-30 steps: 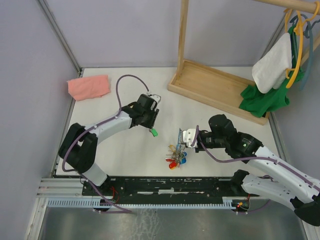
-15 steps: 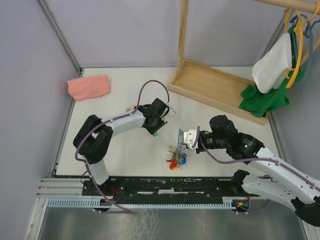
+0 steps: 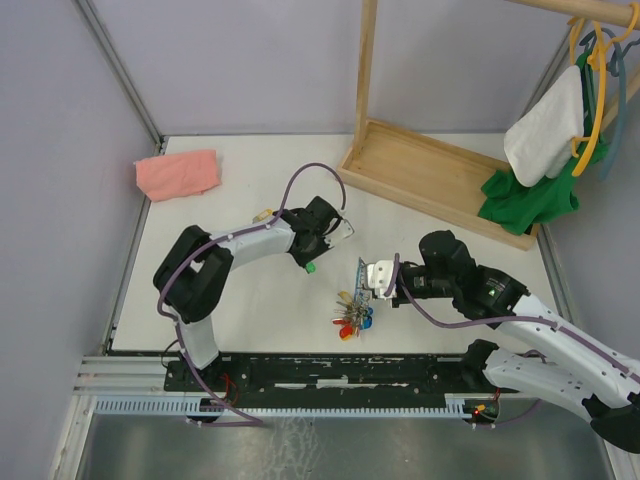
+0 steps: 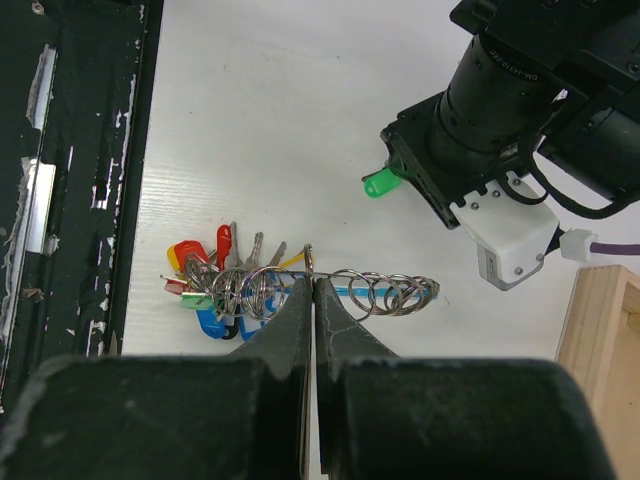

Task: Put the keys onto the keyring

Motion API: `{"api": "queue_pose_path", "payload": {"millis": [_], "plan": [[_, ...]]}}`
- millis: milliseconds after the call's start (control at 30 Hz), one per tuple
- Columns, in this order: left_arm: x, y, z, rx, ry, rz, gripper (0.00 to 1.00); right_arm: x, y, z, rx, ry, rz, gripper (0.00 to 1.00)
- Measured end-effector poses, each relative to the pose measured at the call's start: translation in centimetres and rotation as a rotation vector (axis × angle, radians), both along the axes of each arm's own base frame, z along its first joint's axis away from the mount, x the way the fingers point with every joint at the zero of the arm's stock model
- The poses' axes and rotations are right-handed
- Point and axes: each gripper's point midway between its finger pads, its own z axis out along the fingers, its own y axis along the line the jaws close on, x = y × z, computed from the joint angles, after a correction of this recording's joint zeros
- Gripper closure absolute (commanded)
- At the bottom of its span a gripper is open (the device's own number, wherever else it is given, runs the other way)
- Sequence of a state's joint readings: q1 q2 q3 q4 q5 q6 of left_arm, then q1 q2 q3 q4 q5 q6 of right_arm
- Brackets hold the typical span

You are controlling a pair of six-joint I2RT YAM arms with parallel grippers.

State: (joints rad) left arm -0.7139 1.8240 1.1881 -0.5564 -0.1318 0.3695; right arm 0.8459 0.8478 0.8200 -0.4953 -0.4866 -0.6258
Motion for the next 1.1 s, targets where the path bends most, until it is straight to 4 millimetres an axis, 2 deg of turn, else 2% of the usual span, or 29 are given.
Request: {"api": "queue_pose_path", "payload": {"millis": [300, 500, 767, 867, 1100], "plan": [[0.1, 0.7, -0.6, 0.059, 0.012, -0.026, 0.73, -0.1, 0.0, 0.1, 0.002, -0.002, 0.003, 0.99], [0.6, 0.3, -0.1, 0.058, 0.003, -0.039, 0.74, -0.1, 0.0, 0.1, 0.002, -0.003, 0.003, 0.99], [0.6, 0.3, -0.8, 0.072, 0.016, -0.052, 0.74, -0.1, 0.0, 0.1, 0.001, -0.003, 0.004, 0.99], [0.7, 0.3, -0.8, 0.078, 0.015, -0.061, 0.79, -0.1, 0.0, 0.1, 0.001, -0.003, 0.004, 0.99], [0.7, 0.2, -1.1, 0.076, 0.025, -0.074, 0.97, -0.2, 0.1, 0.1, 0.002, -0.004, 0.006, 0.99]]}}
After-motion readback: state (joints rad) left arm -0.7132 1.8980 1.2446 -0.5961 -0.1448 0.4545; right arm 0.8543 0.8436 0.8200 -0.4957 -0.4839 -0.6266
